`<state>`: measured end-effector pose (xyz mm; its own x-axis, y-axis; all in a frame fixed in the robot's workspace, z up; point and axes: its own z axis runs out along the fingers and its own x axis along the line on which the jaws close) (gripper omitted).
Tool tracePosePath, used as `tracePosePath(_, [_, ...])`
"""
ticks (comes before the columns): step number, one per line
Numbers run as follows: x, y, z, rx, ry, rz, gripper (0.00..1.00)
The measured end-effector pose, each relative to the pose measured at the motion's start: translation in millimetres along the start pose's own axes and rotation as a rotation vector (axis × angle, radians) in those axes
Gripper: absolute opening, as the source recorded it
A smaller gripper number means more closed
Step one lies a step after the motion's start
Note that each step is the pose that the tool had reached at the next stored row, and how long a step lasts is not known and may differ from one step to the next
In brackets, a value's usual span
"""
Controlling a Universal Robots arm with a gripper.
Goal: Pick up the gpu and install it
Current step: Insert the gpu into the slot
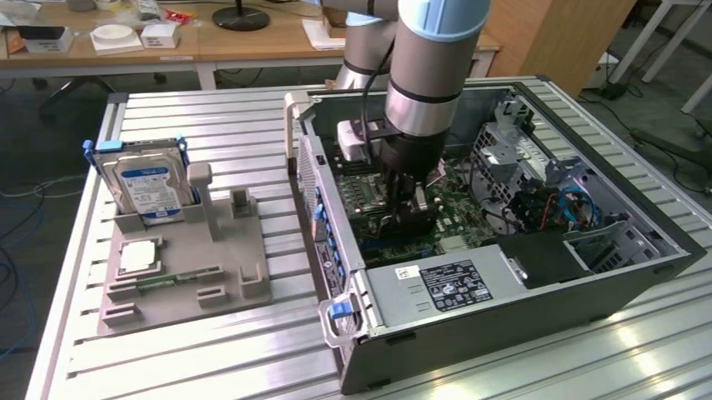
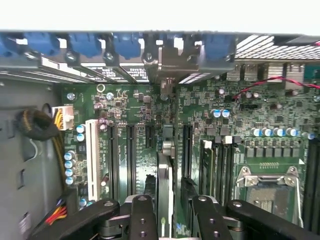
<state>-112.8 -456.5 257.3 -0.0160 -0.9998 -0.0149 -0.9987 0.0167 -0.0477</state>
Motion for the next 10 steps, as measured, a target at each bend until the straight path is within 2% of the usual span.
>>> tracePosePath(8, [-0.3, -0.9, -19.8, 0.0004, 0.0024, 0.000, 0.34])
tracePosePath(10, [-0.3, -0.9, -20.1, 0.0005, 0.0016, 0.000, 0.33])
